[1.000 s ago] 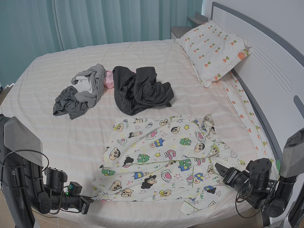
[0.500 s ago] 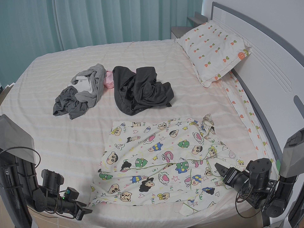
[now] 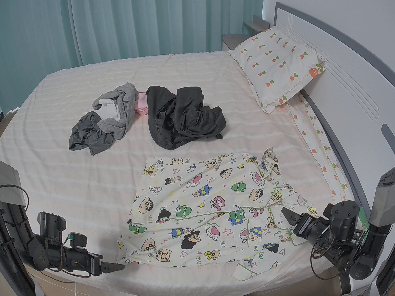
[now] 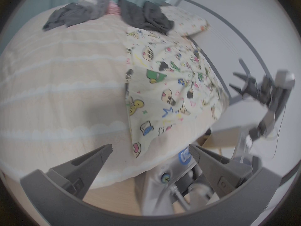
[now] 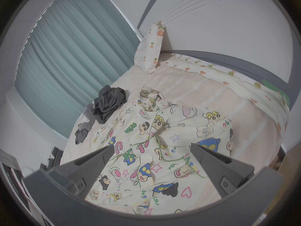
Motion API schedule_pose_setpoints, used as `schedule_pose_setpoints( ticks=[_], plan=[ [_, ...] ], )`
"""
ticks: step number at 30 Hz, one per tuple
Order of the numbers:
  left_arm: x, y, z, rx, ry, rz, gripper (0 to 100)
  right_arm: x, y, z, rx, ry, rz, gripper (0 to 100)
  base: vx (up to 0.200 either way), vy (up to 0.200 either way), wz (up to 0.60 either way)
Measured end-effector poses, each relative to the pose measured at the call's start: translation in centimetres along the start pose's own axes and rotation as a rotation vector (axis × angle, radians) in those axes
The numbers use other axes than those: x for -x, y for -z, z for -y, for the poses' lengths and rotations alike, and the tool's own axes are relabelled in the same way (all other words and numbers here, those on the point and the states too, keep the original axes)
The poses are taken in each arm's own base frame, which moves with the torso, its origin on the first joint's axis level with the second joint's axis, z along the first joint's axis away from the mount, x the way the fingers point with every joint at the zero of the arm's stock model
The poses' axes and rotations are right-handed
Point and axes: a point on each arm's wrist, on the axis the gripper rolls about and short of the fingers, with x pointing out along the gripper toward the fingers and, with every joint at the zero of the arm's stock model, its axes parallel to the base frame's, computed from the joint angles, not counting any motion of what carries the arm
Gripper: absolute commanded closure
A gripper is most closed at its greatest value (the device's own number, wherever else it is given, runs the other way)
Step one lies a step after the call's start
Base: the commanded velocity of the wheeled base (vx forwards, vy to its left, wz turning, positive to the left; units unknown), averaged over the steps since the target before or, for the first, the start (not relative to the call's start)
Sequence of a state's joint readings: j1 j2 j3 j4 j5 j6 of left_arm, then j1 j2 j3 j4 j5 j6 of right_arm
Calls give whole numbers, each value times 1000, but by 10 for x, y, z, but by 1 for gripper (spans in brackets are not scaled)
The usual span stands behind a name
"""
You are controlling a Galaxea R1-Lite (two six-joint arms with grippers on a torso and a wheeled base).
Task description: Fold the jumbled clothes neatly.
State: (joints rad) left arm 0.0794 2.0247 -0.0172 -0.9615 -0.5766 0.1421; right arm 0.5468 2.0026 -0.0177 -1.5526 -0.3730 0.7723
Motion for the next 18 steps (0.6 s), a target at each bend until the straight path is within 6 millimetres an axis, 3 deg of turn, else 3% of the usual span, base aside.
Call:
schedule_pose_setpoints(
  ticks=[6, 13, 18],
  plan=[
    [11, -9, 4, 292, 45, 76, 0, -12, -23, 6, 46, -60, 20, 0, 0, 0, 0],
    [29, -26, 14, 627, 133, 215, 0, -50, -55, 4, 29, -108, 114, 0, 0, 0, 0],
    [44, -41, 22, 728, 213, 326, 0, -68, -77, 25, 15, -114, 119, 0, 0, 0, 0]
  ],
)
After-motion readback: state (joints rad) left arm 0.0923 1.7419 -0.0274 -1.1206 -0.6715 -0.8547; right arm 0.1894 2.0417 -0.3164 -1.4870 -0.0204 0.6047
